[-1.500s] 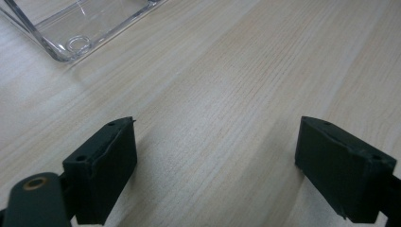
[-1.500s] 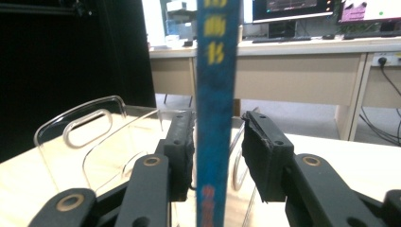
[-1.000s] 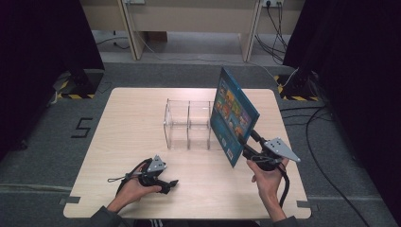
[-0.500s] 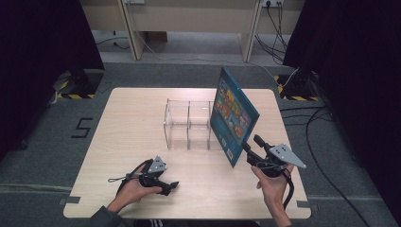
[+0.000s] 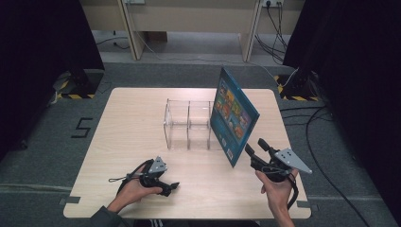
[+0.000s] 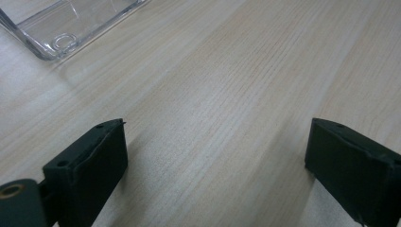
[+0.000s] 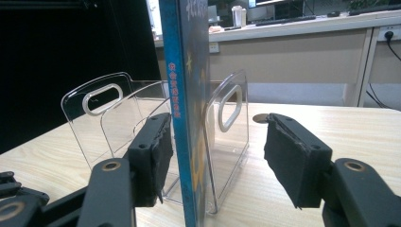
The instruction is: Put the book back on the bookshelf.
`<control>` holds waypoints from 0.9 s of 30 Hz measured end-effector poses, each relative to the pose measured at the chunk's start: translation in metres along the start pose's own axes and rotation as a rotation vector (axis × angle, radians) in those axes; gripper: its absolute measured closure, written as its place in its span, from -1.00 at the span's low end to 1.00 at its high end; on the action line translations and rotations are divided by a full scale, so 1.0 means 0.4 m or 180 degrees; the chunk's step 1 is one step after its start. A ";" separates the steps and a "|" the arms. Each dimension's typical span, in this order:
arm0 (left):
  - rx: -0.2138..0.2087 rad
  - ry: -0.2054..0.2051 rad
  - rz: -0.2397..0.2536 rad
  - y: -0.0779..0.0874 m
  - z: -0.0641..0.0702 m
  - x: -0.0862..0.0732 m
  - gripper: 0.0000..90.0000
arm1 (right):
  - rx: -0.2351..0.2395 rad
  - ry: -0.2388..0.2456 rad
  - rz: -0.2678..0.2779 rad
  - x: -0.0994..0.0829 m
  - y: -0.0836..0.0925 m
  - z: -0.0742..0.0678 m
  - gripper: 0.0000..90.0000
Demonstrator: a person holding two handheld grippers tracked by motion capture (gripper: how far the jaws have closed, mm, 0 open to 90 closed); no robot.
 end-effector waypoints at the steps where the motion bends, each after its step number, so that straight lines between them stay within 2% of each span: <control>1: 0.0000 -0.0005 -0.0005 -0.001 0.001 0.000 -0.89 | 0.0004 -0.0003 0.0002 -0.001 0.003 0.001 -0.10; 15: -0.0028 -0.0040 -0.0040 -0.003 0.007 -0.002 -1.00 | 0.0022 -0.0021 0.0021 -0.014 0.030 0.010 -0.25; 27: -0.0031 -0.0042 -0.0043 -0.004 0.007 -0.002 -1.00 | 0.0027 -0.0073 -0.0017 -0.031 0.048 0.019 -0.33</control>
Point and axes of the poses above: each handheld gripper's, and its own axes: y roughly backward along the jaws, x roughly out of its top, z roughly to its right, the point moved 7 cm from there along -y, roughly forward along the jaws
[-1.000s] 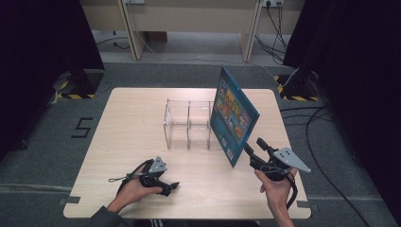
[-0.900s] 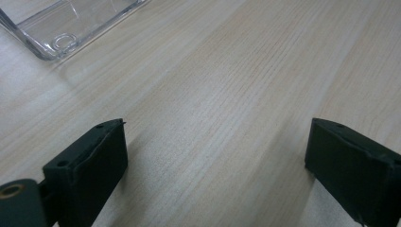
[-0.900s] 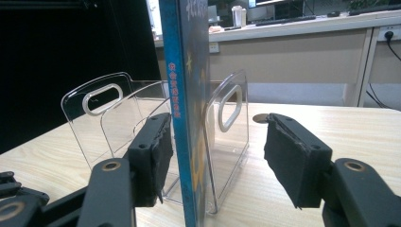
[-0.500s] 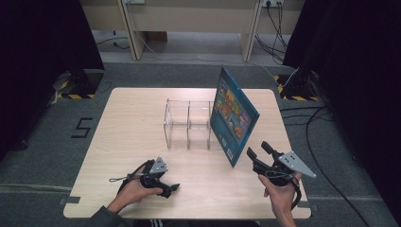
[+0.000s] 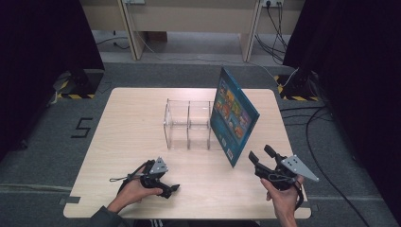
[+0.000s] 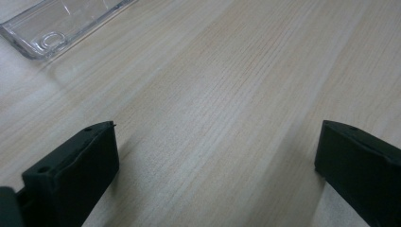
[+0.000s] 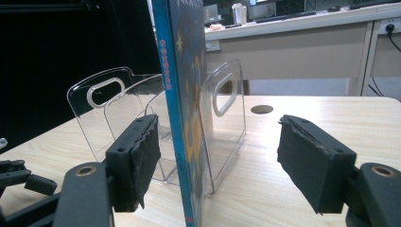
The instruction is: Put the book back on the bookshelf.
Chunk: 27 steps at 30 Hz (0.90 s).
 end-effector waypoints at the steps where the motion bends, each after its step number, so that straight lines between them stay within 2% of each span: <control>1: -0.0001 0.0001 0.0000 0.000 0.000 0.000 -1.00 | 0.0000 -0.0006 -0.0005 -0.002 0.001 0.001 -0.33; 27: -0.0002 0.0005 0.0001 0.000 0.001 0.000 -1.00 | 0.0041 0.0008 -0.0131 -0.039 0.044 -0.001 -0.42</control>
Point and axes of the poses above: each handheld gripper's, and its own axes: y roughly backward along the jaws, x roughly out of its top, z roughly to its right, the point moved 7 cm from there along -y, roughly forward along the jaws
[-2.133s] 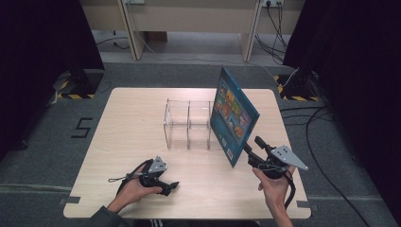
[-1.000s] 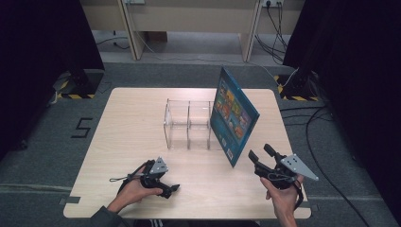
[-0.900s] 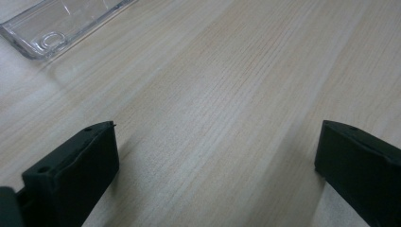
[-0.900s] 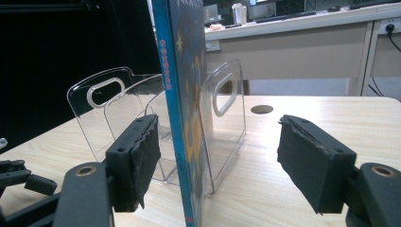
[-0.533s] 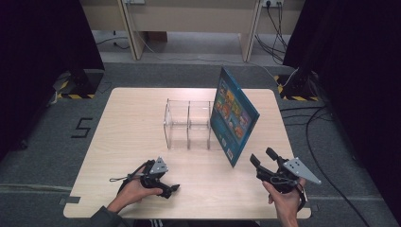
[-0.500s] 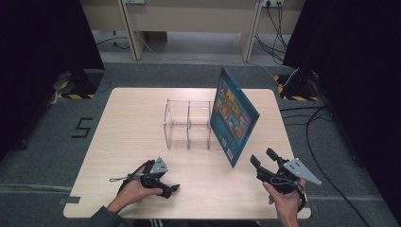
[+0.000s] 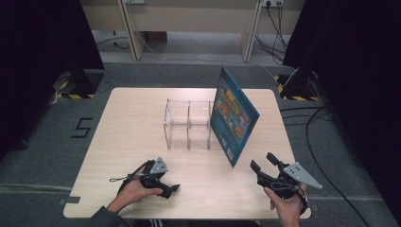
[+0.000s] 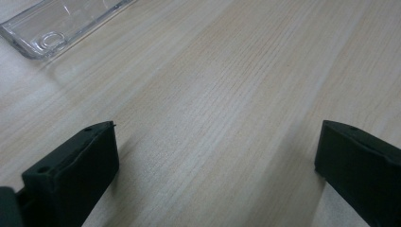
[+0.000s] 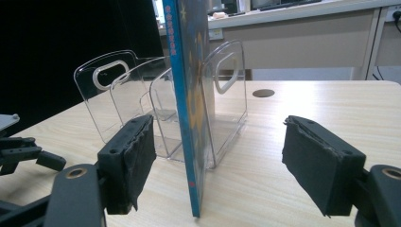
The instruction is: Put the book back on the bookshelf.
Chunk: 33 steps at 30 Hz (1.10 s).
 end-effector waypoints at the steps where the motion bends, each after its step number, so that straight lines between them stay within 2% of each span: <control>1: 0.0000 0.0000 -0.0001 0.000 0.000 0.000 -1.00 | 0.0007 -0.0004 -0.0006 -0.002 0.002 0.000 -0.43; 17: -0.0001 0.0000 0.0000 0.000 0.000 0.000 -1.00 | 0.0040 0.0050 -0.0136 -0.031 0.033 -0.010 -0.54; 23: 0.0001 0.0000 -0.0001 0.000 0.000 0.000 -1.00 | 0.0043 0.0028 -0.0193 -0.044 0.047 -0.008 -0.55; 33: -0.0001 -0.0001 0.0000 0.000 0.000 0.000 -1.00 | 0.0072 0.0170 -0.0372 -0.071 0.060 -0.011 -0.57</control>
Point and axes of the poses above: each handheld gripper's, and its own axes: y roughly backward along the jaws, x roughly out of its top, z roughly to its right, the point moved 7 cm from there along -y, roughly forward along the jaws
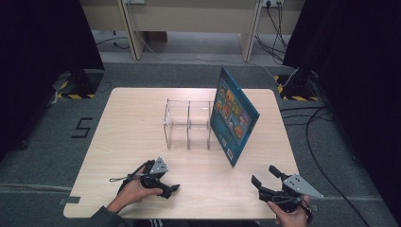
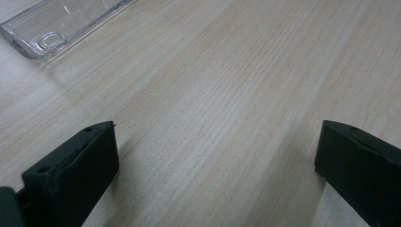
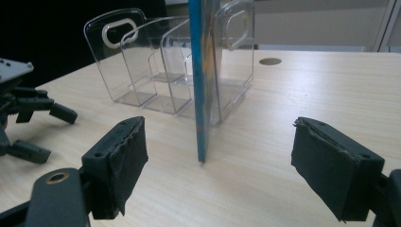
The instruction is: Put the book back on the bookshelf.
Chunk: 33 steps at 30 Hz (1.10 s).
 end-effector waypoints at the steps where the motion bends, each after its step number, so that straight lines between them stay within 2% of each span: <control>1: 0.0000 0.0000 0.0000 0.000 0.000 0.000 -1.00 | 0.0001 0.0008 -0.0025 -0.004 0.001 -0.001 -0.57; 5: -0.0003 -0.0003 0.0000 0.000 0.001 0.000 -1.00 | 0.0046 0.0017 -0.0182 -0.027 0.007 -0.007 -0.60; 10: -0.0003 -0.0002 0.0000 0.000 0.001 0.000 -1.00 | 0.0048 0.0062 -0.0288 -0.041 0.016 -0.010 -0.62; 11: -0.0003 -0.0003 0.0000 0.000 0.001 0.000 -1.00 | 0.0041 0.0092 -0.0305 -0.045 0.017 -0.008 -0.63; 17: -0.0014 -0.0009 0.0000 0.000 0.002 0.000 -1.00 | 0.0003 0.0032 -0.0463 -0.066 0.032 0.005 -0.63; 23: -0.0019 -0.0016 0.0001 0.000 0.003 0.000 -1.00 | -0.0005 0.0090 -0.0691 -0.096 0.044 0.016 -0.63; 27: -0.0028 -0.0022 -0.0002 0.000 0.004 0.000 -1.00 | 0.0000 0.0109 -0.0772 -0.107 0.049 0.018 -0.64; 30: -0.0036 -0.0035 -0.0006 0.000 0.006 0.000 -1.00 | -0.0028 0.0130 -0.0920 -0.125 0.052 0.020 -0.64; 33: -0.0038 -0.0036 -0.0006 0.000 0.006 0.000 -1.00 | -0.0020 0.0152 -0.0982 -0.131 0.053 0.020 -0.63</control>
Point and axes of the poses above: each handheld gripper's, and its own axes: y roughly backward along the jaws, x roughly out of its top, z roughly to its right, the point moved 7 cm from there along -y, roughly forward along the jaws
